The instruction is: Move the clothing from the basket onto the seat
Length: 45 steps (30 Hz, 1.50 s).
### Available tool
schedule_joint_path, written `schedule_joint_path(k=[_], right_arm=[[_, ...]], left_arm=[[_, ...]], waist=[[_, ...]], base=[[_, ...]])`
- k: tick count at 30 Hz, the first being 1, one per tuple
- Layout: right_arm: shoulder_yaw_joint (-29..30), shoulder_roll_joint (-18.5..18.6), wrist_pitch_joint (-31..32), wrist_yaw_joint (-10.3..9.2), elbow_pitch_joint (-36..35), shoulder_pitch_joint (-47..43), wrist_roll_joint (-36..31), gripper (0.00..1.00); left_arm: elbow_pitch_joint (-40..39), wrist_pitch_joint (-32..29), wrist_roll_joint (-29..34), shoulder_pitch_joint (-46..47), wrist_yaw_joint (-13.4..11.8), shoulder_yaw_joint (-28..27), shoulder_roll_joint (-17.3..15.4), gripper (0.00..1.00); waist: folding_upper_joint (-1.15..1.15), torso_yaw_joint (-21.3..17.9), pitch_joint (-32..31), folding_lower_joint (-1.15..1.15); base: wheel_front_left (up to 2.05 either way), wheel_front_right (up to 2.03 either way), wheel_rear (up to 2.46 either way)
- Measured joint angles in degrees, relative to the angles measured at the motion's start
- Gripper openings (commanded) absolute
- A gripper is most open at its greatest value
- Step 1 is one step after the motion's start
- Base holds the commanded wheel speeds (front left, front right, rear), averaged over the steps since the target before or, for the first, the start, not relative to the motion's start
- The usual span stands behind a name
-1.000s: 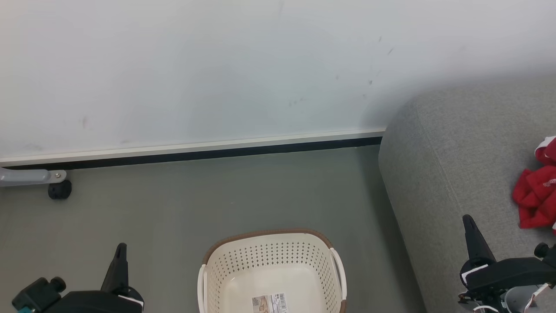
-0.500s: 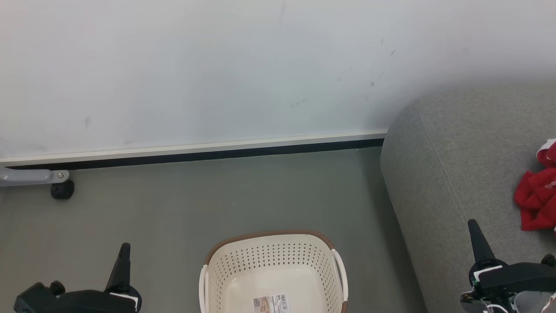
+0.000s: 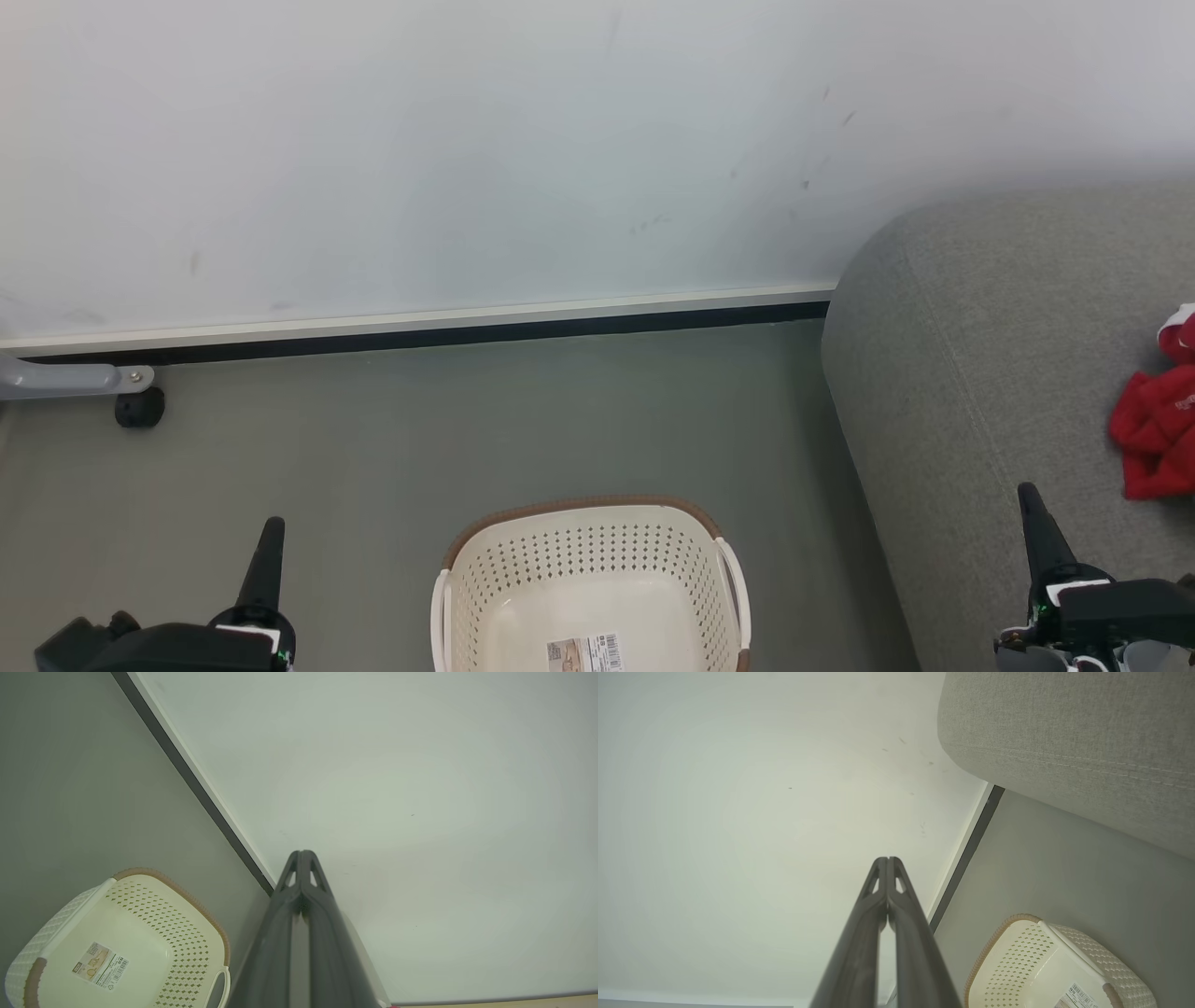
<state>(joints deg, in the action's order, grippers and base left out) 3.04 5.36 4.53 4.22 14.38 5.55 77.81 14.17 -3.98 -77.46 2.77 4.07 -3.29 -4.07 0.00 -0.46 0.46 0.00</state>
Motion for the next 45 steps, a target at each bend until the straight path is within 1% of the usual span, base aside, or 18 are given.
schedule_joint_path(k=[6, 11, 15, 16, 17, 18, 22, 45], right_arm=[[1.41, -0.9, 0.53, 0.77, 0.87, 0.0, 4.19, 0.0], [2.58, -1.56, 1.04, 1.36, 1.37, 0.0, 7.6, 0.0], [3.31, -1.97, 1.37, 1.85, 1.81, 0.0, 9.84, 0.0], [3.78, -2.23, 1.53, 1.96, 2.14, 0.0, 11.05, 0.0], [3.78, -2.23, 1.53, 1.96, 2.14, 0.0, 11.05, 0.0], [4.24, -2.54, 1.75, 2.35, 2.45, 0.0, 12.61, 0.0], [4.58, -2.82, 1.97, 2.42, 2.65, -0.01, 13.56, 0.0], [4.61, -2.83, 1.97, 2.42, 2.68, -0.01, 13.61, 0.0]], left_arm=[[0.69, -0.8, -4.45, 0.59, 0.56, -0.52, 0.51, 0.0], [1.49, -1.52, -7.92, 0.79, 1.55, -1.21, 0.82, 0.0], [1.88, -1.81, -9.62, 1.02, 2.07, -1.47, 1.03, 0.0], [2.13, -1.99, -11.49, 1.41, 2.33, -1.64, 1.18, 0.0], [2.13, -1.99, -11.49, 1.41, 2.33, -1.64, 1.18, 0.0], [2.26, -2.31, -12.61, 1.69, 2.56, -1.79, 1.42, 0.0], [2.52, -2.49, -13.94, 1.72, 2.94, -1.9, 1.6, 0.0], [2.58, -2.49, -14.24, 1.73, 2.98, -1.92, 1.62, 0.0]], waist=[[0.0, 0.14, -0.11, 0.0], [0.0, 0.27, -0.2, 0.0], [0.0, 0.34, -0.26, 0.0], [0.0, 0.39, -0.3, 0.0], [0.0, 0.39, -0.3, 0.0], [0.0, 0.43, -0.33, 0.0], [0.0, 0.46, -0.35, 0.0], [0.0, 0.46, -0.35, 0.0]], base=[[0.0, 0.0, 0.0], [0.0, 0.0, 0.0], [0.0, 0.0, 0.0], [0.0, 0.0, 0.0], [0.0, 0.0, 0.0], [0.0, 0.0, 0.0], [0.0, 0.0, 0.0], [0.0, 0.0, 0.0]])
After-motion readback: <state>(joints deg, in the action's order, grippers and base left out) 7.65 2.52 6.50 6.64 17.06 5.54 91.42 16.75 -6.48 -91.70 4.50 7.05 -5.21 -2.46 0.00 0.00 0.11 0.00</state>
